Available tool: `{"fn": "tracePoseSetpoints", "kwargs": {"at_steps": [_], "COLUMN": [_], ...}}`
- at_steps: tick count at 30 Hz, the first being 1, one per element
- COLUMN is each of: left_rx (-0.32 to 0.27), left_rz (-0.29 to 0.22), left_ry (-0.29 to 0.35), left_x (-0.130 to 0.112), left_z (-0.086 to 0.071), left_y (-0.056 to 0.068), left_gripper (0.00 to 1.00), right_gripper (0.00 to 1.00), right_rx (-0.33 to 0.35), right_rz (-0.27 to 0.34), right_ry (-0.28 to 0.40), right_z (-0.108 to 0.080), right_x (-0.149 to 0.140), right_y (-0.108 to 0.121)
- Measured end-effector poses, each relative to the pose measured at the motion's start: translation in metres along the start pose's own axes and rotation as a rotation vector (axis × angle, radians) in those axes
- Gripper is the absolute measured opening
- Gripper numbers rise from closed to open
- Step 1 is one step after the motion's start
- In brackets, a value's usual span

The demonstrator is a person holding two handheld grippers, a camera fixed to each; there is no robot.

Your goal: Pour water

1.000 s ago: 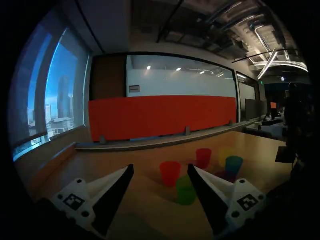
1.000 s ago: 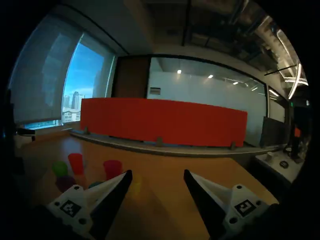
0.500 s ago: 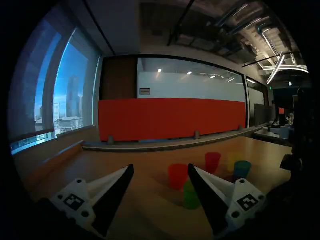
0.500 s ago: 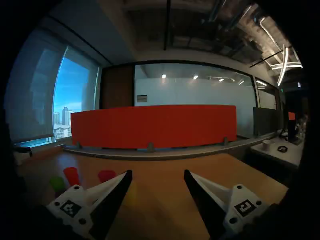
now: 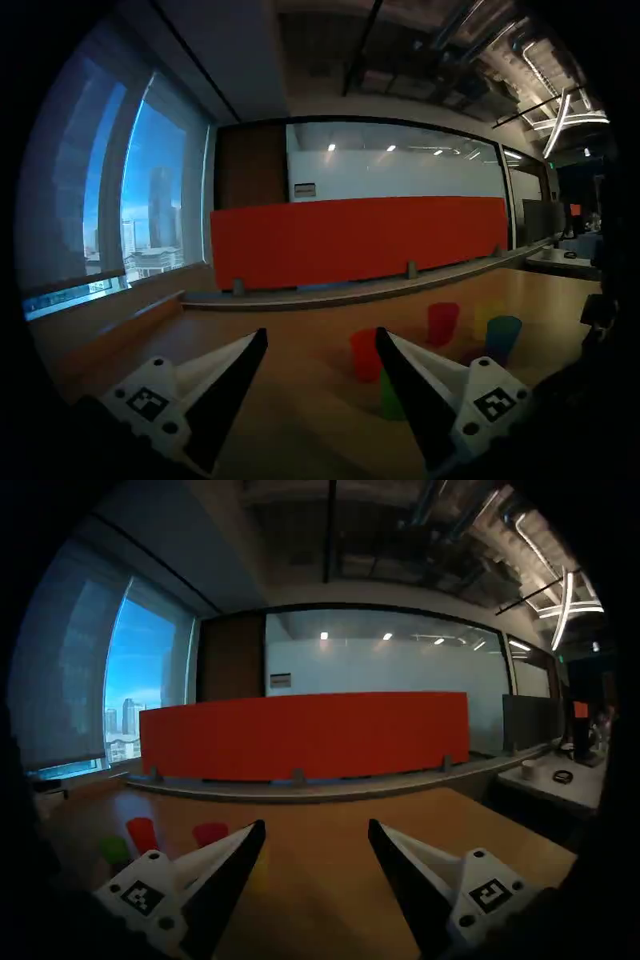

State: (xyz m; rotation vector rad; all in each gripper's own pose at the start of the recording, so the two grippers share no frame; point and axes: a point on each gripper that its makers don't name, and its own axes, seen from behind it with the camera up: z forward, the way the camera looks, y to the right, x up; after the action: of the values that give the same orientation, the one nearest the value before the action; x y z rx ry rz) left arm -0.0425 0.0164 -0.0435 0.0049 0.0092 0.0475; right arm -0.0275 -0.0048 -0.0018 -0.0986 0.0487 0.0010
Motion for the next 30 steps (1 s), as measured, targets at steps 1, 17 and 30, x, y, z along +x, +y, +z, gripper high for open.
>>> {"fn": "tracePoseSetpoints", "kwargs": {"at_steps": [1,17,30], "left_rx": [0.007,0.055,0.084], "left_rz": [0.001,-0.025,-0.048], "left_ry": [0.003,0.038,0.042], "left_x": [0.0,-0.006,-0.025], "left_z": [0.0,0.002,0.008], "left_y": [-0.001,-0.01,-0.021], "left_gripper": [1.0,1.0,1.0], "right_gripper": [1.0,1.0,1.0], "right_rx": [-0.005,-0.072,-0.078], "right_rz": [-0.001,-0.032,-0.038], "right_ry": [-0.001,-0.018,-0.034], "right_z": [-0.001,-0.015,-0.014], "right_x": [0.0,0.002,-0.005], "right_y": [0.002,0.022,0.021]}}
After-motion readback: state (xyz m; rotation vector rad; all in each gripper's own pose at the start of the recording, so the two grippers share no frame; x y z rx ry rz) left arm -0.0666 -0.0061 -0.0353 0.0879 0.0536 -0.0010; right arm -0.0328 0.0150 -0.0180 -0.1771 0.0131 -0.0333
